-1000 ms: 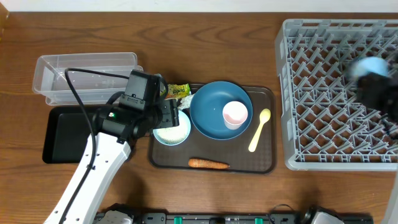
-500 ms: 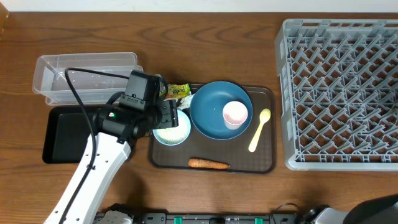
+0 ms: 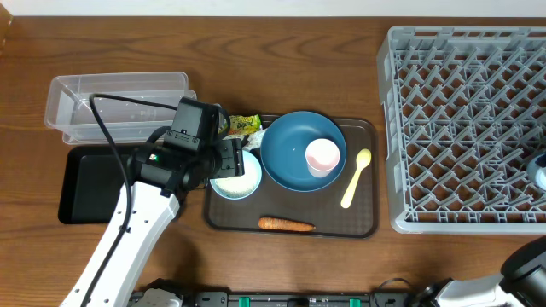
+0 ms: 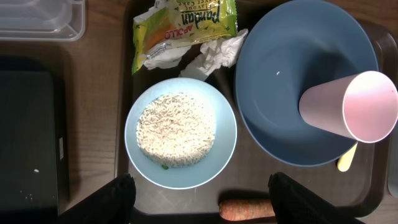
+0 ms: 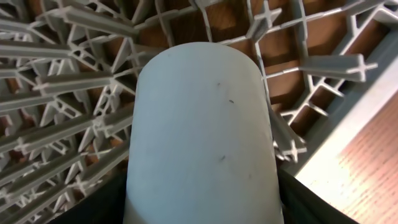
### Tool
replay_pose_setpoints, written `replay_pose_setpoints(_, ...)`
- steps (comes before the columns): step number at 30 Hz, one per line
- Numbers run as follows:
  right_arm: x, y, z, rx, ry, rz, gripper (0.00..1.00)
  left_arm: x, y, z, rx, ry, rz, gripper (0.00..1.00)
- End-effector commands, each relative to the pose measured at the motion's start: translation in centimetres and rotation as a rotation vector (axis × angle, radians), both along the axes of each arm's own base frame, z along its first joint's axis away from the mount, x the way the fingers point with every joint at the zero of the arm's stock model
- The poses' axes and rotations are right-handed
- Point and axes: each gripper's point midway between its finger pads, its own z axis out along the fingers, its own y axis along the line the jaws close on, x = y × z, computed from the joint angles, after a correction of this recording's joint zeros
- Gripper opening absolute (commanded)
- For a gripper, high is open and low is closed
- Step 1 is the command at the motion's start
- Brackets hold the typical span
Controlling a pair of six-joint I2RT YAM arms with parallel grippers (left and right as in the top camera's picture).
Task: Sort waste into correct bins and load items into the dishwasher rack
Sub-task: 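Carry the light-blue cup with the right gripper into the dish rack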
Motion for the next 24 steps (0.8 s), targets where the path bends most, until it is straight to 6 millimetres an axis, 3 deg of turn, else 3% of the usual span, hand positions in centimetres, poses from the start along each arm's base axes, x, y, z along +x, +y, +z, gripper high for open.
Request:
replay_pose_setpoints(1, 0.5, -0.9, 0.0, -0.008, -0.019, -0.022, 0.68, 0.1, 0.3, 0.4, 0.017, -0.014, -0.011, 0.71)
replay_pose_setpoints(2, 0.7, -1.0, 0.1, -0.013, -0.026, -0.021, 0.88, 0.1, 0.3, 0.4, 0.017, -0.014, -0.011, 0.71)
replay_pose_setpoints(3, 1.0, -1.0, 0.2, -0.012, -0.042, -0.017, 0.99, 0.2, 0.3, 0.4, 0.017, -0.015, -0.011, 0.72)
replay_pose_setpoints(12, 6.2, 2.6, 3.5, 0.150, -0.366, 0.154, 0.99, 0.1, 0.3, 0.3, 0.017, -0.014, -0.010, 0.72)
replay_pose_setpoints(24, 5.4, 2.8, 10.5, -0.046, -0.465, 0.182, 0.98, 0.1, 0.3, 0.3, 0.017, -0.014, -0.010, 0.72)
